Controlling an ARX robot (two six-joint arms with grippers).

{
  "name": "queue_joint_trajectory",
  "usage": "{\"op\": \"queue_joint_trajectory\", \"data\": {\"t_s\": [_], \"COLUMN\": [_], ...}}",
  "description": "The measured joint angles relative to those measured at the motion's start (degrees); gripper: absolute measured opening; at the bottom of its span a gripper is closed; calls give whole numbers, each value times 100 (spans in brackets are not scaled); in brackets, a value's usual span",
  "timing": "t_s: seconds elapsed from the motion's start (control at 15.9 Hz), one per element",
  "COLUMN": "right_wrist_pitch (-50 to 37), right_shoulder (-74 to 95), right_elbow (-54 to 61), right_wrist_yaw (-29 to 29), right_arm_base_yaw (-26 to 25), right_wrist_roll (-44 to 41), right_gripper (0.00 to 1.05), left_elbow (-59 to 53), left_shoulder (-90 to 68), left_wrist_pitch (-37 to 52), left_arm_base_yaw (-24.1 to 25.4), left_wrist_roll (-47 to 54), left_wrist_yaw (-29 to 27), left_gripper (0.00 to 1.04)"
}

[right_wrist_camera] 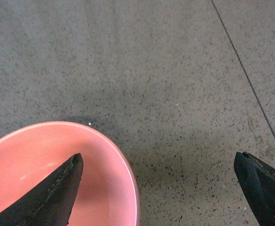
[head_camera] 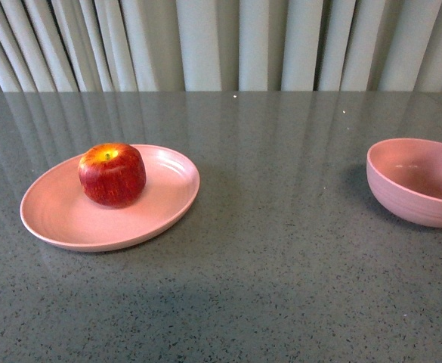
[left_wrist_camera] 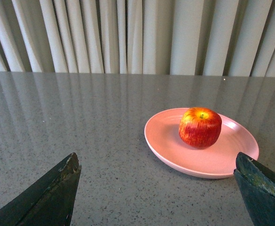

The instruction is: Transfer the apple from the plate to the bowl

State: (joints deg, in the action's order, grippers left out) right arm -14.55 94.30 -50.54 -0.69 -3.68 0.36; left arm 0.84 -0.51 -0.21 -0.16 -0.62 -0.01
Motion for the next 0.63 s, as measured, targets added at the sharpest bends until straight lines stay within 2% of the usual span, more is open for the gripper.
{"op": "queue_joint_trajectory", "data": {"t_s": [0.44,0.63], "right_wrist_pitch": [157,409], "right_shoulder": [798,673], "right_elbow": [-149,-219], "right_wrist_yaw": [-101,289], "right_arm_base_yaw": [33,24], "right_wrist_roll": [92,498], "right_gripper": [96,5], "left_elbow": [0,0], "left_shoulder": [0,0], "left_wrist_pitch": [-2,0], "left_arm_base_yaw": [0,0], "left_wrist_roll": [0,0], "left_wrist_yaw": [0,0], "left_gripper": [98,98]}}
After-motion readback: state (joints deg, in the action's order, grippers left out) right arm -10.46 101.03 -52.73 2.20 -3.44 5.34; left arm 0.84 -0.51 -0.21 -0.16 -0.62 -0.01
